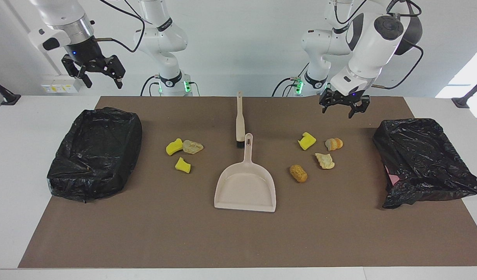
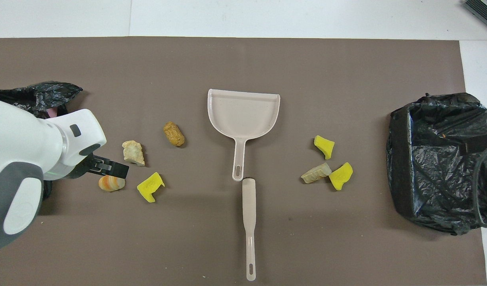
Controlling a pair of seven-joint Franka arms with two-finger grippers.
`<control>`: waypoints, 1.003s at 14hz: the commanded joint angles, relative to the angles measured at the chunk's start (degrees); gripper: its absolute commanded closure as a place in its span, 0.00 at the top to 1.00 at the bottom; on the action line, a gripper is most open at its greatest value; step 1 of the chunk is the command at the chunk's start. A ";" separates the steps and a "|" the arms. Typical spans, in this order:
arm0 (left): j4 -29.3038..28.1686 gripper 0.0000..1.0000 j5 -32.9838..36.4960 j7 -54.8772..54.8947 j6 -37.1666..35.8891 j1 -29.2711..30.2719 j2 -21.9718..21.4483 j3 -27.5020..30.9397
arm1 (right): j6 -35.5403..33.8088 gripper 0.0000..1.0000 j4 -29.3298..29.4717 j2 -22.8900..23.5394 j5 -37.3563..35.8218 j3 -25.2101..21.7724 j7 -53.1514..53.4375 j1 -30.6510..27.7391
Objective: Sweep and dump trash in bin
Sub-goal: 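Reach the left gripper to the beige brush handle and grasp it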
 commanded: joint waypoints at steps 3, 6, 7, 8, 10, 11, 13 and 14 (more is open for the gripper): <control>-10.50 1.00 -0.30 -7.49 9.70 -9.51 -2.47 0.89 | 0.24 1.00 -2.00 -1.62 0.79 -0.35 -0.27 -0.25; -14.11 1.00 -0.30 -15.38 15.84 -17.67 -0.63 0.89 | 0.24 1.00 -2.27 -1.88 0.79 -0.35 -0.27 -0.34; -15.69 1.00 -0.30 -18.20 18.66 -20.49 0.08 0.89 | 0.24 1.00 -2.27 -1.88 0.79 -0.35 -0.27 -0.34; -17.10 1.00 -0.30 -20.49 21.03 -23.04 0.60 0.89 | 0.24 1.00 -2.27 -1.88 0.79 -0.35 -0.27 -0.25; -18.86 1.00 -0.30 -24.01 23.33 -27.09 0.70 0.89 | 0.24 1.00 -2.27 -1.88 0.79 -0.35 -0.27 -0.25; -19.04 1.00 -0.30 -25.94 23.86 -29.20 1.05 0.89 | 0.24 1.00 -2.27 -1.88 0.79 -0.35 -0.27 -0.25; -19.04 1.00 -0.30 -31.20 25.88 -33.59 2.63 0.89 | 0.24 1.00 -2.35 -1.88 0.79 -0.35 -0.27 -0.25; -18.96 1.00 -0.30 -32.97 27.02 -35.88 4.11 0.98 | 0.15 1.00 -2.27 -1.88 0.79 -0.35 -0.27 -0.25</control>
